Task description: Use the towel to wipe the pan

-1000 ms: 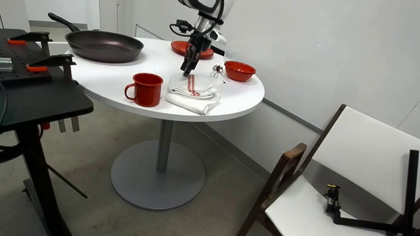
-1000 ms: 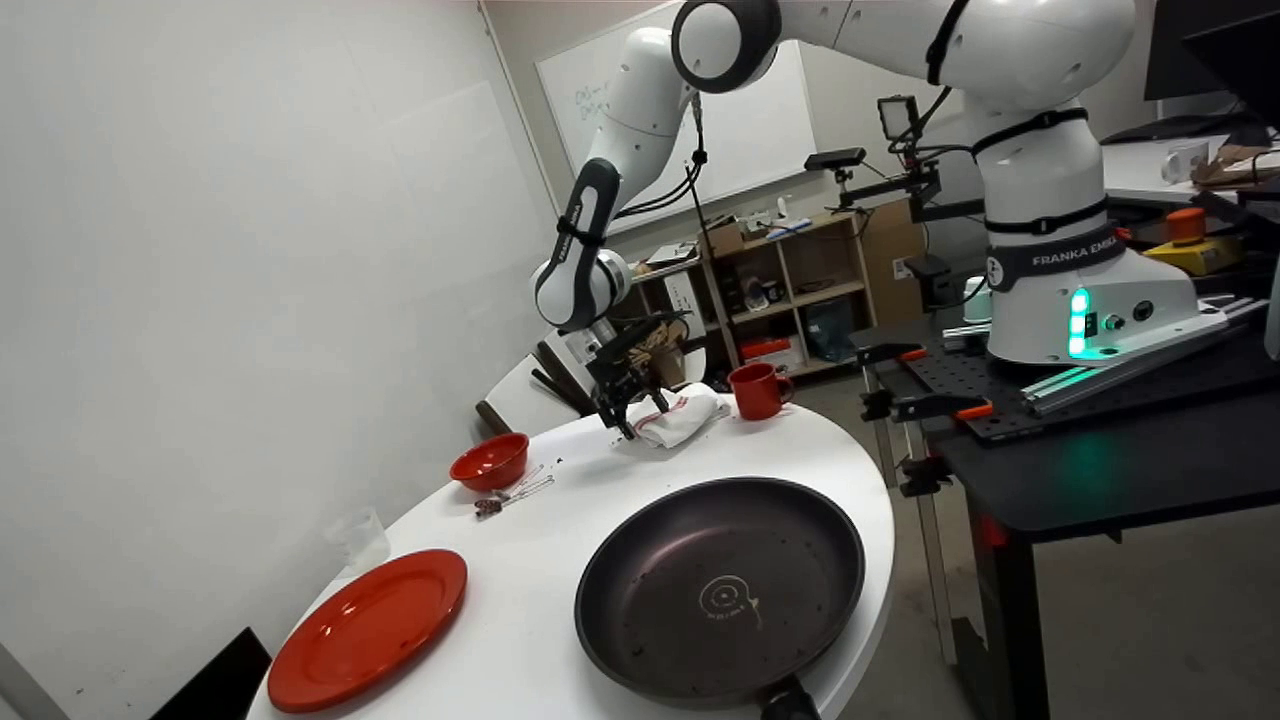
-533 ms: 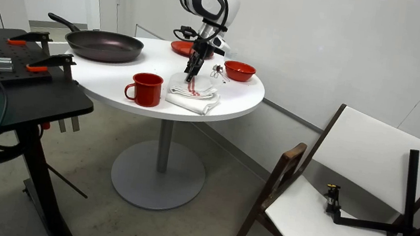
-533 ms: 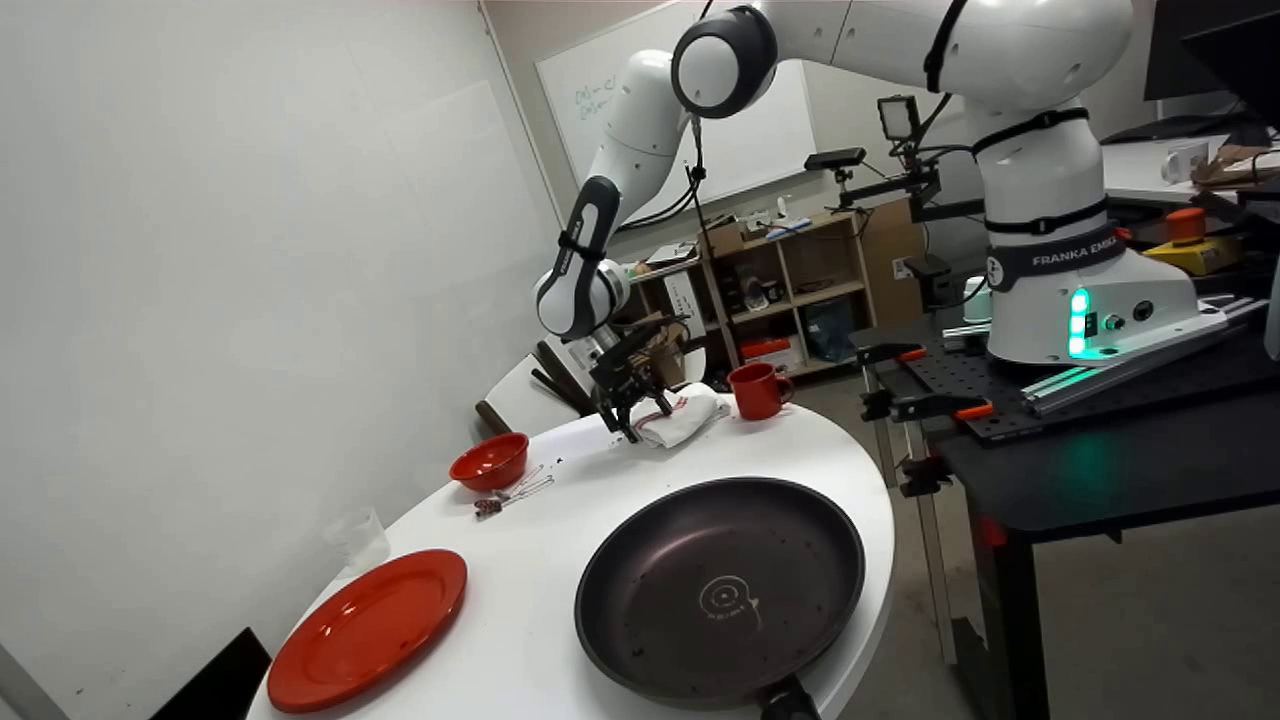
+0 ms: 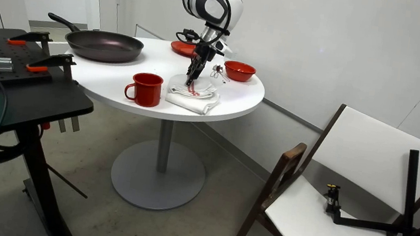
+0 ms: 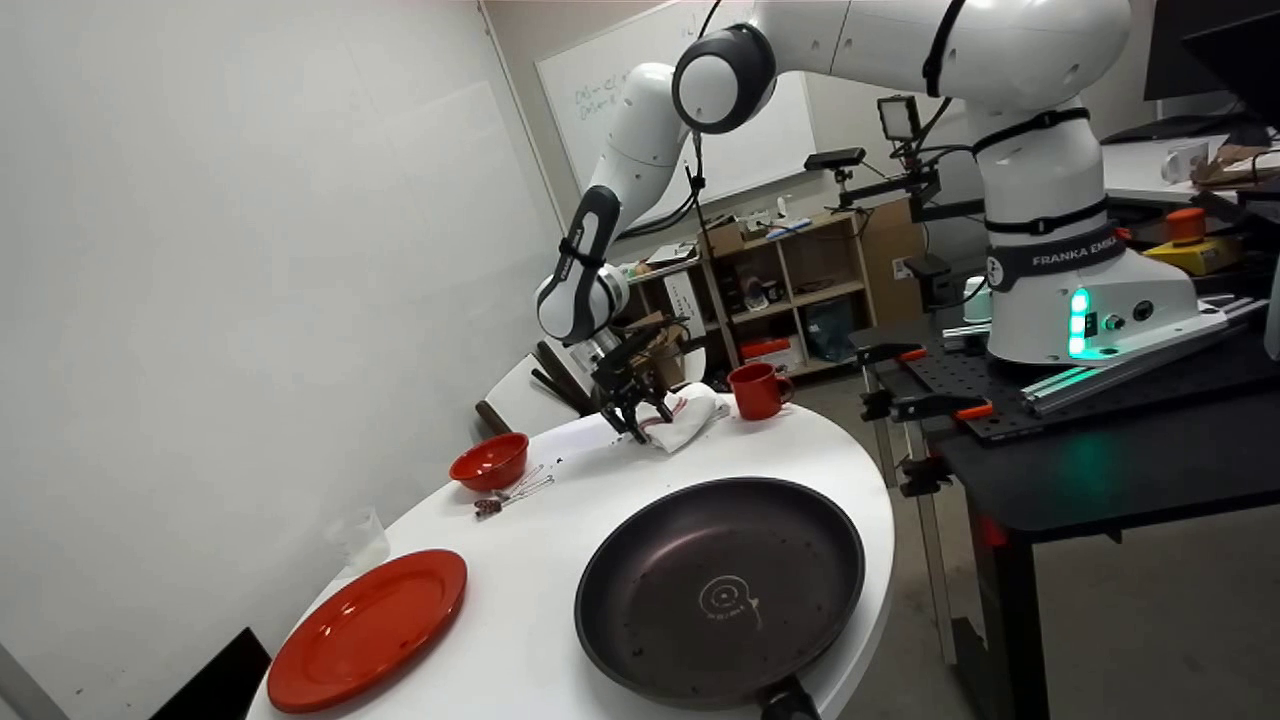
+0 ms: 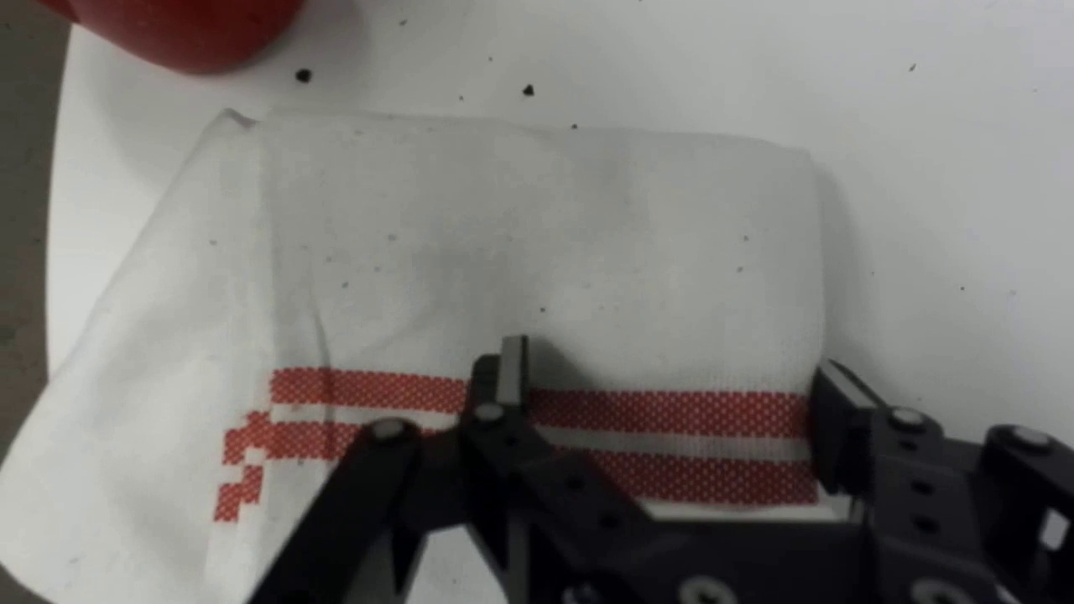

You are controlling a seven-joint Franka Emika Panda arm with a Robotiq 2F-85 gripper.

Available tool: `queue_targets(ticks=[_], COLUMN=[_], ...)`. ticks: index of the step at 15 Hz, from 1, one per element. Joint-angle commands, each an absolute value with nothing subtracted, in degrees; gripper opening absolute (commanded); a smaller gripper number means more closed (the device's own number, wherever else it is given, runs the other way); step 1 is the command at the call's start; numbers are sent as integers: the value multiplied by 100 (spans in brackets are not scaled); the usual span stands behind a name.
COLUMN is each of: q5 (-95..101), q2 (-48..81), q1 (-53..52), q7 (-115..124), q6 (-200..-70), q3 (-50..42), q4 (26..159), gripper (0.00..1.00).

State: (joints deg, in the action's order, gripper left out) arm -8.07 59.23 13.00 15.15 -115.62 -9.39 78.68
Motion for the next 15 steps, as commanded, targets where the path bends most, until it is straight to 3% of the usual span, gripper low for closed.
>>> queue_targets(ticks=[1, 6, 8, 15], q5=[-823, -825, -820, -652], q2=[6114, 6107, 6061, 5105], q1=[1332, 1347, 1352, 1325], q7=[1626, 1617, 1566, 671], q6=[-11324, -11219, -11242, -11907], q3=[-957, -967, -958, -925], q4=[7513, 7441, 7488, 8745], gripper=[43, 4, 1, 5])
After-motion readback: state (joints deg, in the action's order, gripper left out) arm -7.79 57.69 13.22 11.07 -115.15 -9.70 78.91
